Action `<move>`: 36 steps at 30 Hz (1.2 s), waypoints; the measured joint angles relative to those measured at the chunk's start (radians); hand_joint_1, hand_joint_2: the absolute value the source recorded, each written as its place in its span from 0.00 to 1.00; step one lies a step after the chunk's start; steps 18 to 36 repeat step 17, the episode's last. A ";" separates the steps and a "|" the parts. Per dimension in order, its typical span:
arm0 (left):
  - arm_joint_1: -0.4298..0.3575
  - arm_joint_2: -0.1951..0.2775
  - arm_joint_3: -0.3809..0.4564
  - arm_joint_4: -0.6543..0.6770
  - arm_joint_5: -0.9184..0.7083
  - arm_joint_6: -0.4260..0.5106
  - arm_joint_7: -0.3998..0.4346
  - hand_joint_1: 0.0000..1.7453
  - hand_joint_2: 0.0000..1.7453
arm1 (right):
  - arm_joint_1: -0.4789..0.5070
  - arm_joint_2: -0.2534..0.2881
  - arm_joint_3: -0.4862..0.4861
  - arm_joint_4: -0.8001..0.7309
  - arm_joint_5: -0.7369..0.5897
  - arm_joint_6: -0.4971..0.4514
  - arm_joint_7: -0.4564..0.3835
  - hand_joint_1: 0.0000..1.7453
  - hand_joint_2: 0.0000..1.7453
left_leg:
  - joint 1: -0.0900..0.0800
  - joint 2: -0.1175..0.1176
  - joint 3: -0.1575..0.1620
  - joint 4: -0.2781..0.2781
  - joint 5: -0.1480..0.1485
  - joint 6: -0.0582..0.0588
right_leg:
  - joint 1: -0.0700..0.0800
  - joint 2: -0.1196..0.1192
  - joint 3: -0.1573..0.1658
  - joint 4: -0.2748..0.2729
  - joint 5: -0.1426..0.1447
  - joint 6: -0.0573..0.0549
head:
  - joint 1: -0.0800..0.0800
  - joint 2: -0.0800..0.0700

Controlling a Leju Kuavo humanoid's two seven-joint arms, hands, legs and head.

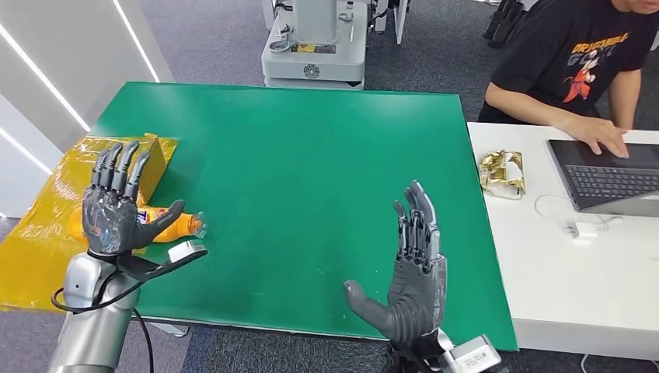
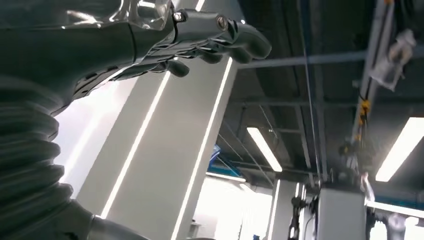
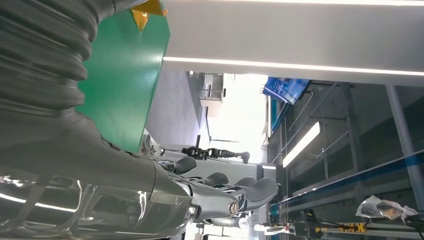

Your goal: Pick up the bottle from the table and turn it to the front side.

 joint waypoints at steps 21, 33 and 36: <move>0.075 -0.276 -0.358 -0.136 1.401 -0.457 0.045 0.00 1.00 | 0.033 -0.013 0.000 -0.020 0.079 -0.069 -0.003 0.00 1.00 | -0.001 0.000 0.000 0.001 -0.001 0.002 | -0.002 0.000 0.002 -0.002 0.000 0.001 | 0.000 0.000; 0.075 -0.276 -0.358 -0.136 1.401 -0.457 0.045 0.00 1.00 | 0.033 -0.013 0.000 -0.020 0.079 -0.069 -0.003 0.00 1.00 | -0.001 0.000 0.000 0.001 -0.001 0.002 | -0.002 0.000 0.002 -0.002 0.000 0.001 | 0.000 0.000; 0.075 -0.276 -0.358 -0.136 1.401 -0.457 0.045 0.00 1.00 | 0.033 -0.013 0.000 -0.020 0.079 -0.069 -0.003 0.00 1.00 | -0.001 0.000 0.000 0.001 -0.001 0.002 | -0.002 0.000 0.002 -0.002 0.000 0.001 | 0.000 0.000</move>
